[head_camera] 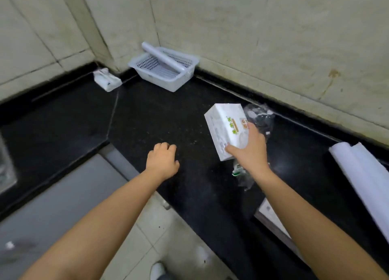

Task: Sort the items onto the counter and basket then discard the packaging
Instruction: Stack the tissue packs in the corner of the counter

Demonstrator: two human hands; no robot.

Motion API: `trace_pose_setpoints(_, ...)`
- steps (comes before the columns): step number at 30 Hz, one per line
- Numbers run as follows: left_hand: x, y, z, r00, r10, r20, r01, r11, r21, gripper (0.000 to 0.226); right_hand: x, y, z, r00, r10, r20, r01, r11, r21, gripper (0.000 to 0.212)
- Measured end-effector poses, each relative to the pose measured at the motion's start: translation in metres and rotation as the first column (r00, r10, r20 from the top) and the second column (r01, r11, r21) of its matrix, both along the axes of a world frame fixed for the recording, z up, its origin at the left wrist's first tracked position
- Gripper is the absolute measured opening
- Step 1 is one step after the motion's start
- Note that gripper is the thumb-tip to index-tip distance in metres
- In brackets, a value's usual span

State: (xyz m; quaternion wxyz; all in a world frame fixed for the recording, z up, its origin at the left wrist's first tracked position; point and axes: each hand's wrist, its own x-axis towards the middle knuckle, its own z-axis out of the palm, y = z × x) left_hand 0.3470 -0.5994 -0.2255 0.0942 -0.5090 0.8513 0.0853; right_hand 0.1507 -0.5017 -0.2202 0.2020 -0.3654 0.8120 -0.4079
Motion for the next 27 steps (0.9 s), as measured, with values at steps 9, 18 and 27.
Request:
trace_pose_setpoints(9,0.184,-0.095,0.031,0.959,0.282,0.022,-0.280,0.957,-0.076,0.047,0.169,-0.145,0.017,0.955,0.288,-0.071,-0.285,0.957,0.055,0.083)
trace_pose_setpoints(18,0.355,-0.180,0.045,0.902,0.430,-0.014,-0.430,0.897,-0.102,0.045,0.303,-0.254,0.027,0.920,0.369,-0.135,-0.359,0.929,0.092,0.085)
trace_pose_setpoints(27,0.417,-0.243,0.015,0.863,0.504,-0.040,-0.505,0.862,-0.043,0.049,0.363,-0.334,0.017,0.857,0.486,-0.172,-0.455,0.870,0.193,0.082)
